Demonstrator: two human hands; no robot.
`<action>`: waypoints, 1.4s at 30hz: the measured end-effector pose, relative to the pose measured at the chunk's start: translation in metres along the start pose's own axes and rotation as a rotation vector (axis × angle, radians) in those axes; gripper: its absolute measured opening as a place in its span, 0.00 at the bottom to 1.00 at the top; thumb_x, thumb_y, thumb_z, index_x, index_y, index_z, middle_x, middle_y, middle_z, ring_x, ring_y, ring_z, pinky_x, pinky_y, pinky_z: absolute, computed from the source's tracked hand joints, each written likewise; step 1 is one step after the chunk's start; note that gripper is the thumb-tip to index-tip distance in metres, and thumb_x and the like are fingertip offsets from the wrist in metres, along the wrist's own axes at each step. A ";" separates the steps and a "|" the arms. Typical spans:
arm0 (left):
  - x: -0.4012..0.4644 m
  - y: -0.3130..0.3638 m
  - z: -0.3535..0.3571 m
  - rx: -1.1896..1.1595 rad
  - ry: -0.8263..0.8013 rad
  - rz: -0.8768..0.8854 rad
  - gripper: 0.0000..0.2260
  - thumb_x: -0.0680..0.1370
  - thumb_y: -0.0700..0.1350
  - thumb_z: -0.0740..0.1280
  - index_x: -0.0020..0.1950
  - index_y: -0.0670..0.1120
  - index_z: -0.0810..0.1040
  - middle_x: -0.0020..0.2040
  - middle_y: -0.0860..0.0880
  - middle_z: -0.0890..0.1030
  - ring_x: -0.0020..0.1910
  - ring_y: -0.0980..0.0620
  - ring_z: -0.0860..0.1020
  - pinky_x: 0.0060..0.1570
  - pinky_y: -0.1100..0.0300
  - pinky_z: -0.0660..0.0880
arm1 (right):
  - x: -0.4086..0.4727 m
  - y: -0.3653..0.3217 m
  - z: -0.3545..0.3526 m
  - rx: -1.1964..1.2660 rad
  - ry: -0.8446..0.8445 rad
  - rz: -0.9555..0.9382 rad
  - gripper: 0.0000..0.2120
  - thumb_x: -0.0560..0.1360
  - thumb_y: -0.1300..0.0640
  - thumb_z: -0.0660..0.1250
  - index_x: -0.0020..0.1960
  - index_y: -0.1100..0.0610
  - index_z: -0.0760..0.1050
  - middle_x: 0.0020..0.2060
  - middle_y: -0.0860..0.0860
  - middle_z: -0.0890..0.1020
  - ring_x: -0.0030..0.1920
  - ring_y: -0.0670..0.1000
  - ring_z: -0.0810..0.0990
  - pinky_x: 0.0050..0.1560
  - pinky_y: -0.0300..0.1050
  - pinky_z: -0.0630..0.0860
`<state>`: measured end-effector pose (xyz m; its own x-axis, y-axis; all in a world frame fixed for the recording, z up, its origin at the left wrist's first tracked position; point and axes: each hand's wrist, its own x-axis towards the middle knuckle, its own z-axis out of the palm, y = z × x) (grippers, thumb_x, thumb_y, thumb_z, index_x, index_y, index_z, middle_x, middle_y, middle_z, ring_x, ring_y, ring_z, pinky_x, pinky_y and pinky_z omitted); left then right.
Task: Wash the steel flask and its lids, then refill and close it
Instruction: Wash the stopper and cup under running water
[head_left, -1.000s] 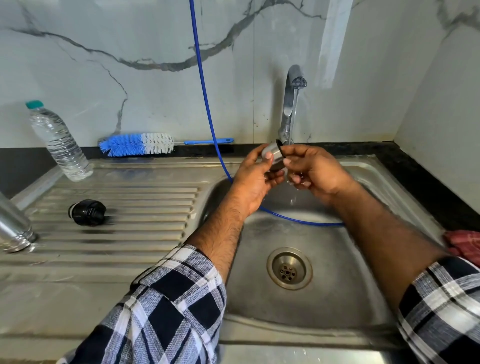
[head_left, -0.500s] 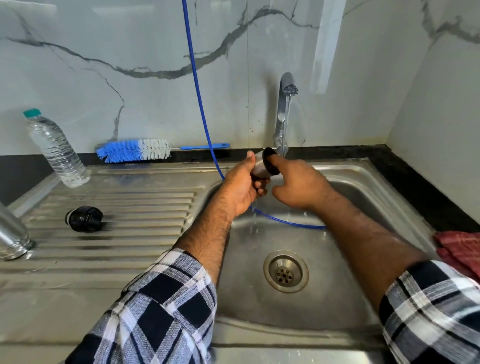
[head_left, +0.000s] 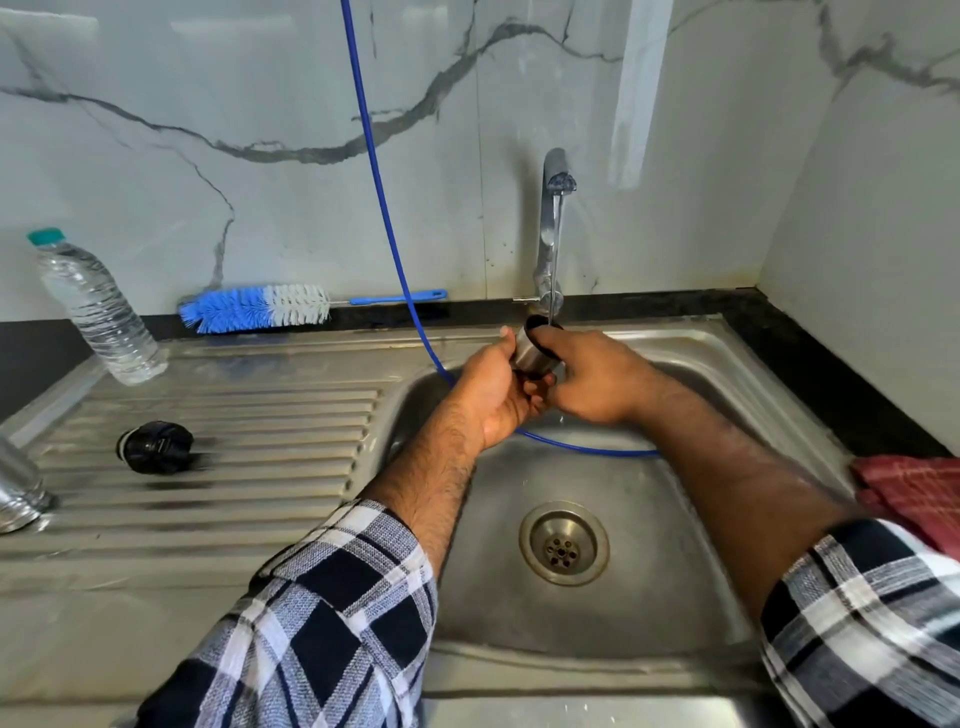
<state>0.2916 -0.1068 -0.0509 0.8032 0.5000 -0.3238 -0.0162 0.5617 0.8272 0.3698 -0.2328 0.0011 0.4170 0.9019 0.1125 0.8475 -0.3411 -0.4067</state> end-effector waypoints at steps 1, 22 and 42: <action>-0.001 0.001 0.000 -0.031 0.001 0.013 0.26 0.88 0.60 0.51 0.65 0.42 0.79 0.45 0.43 0.82 0.26 0.55 0.72 0.25 0.62 0.69 | 0.001 0.001 0.000 0.211 -0.041 0.005 0.32 0.76 0.65 0.70 0.78 0.51 0.70 0.66 0.51 0.82 0.51 0.47 0.84 0.49 0.41 0.79; -0.001 0.006 0.003 0.069 0.169 0.189 0.19 0.88 0.57 0.59 0.61 0.43 0.78 0.41 0.44 0.80 0.27 0.56 0.70 0.27 0.60 0.69 | 0.001 0.008 -0.004 -0.351 0.010 0.043 0.36 0.72 0.56 0.67 0.78 0.40 0.65 0.59 0.52 0.83 0.58 0.59 0.83 0.48 0.49 0.78; -0.011 0.007 -0.004 0.249 0.147 0.114 0.25 0.83 0.68 0.60 0.52 0.46 0.82 0.34 0.45 0.81 0.26 0.54 0.70 0.24 0.63 0.63 | 0.009 0.027 0.007 0.134 0.228 -0.059 0.06 0.82 0.49 0.71 0.55 0.46 0.87 0.33 0.40 0.82 0.34 0.39 0.78 0.39 0.40 0.71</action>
<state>0.2808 -0.1058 -0.0434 0.7095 0.6509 -0.2702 0.0595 0.3267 0.9432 0.3941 -0.2321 -0.0147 0.4448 0.8308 0.3346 0.8274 -0.2382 -0.5086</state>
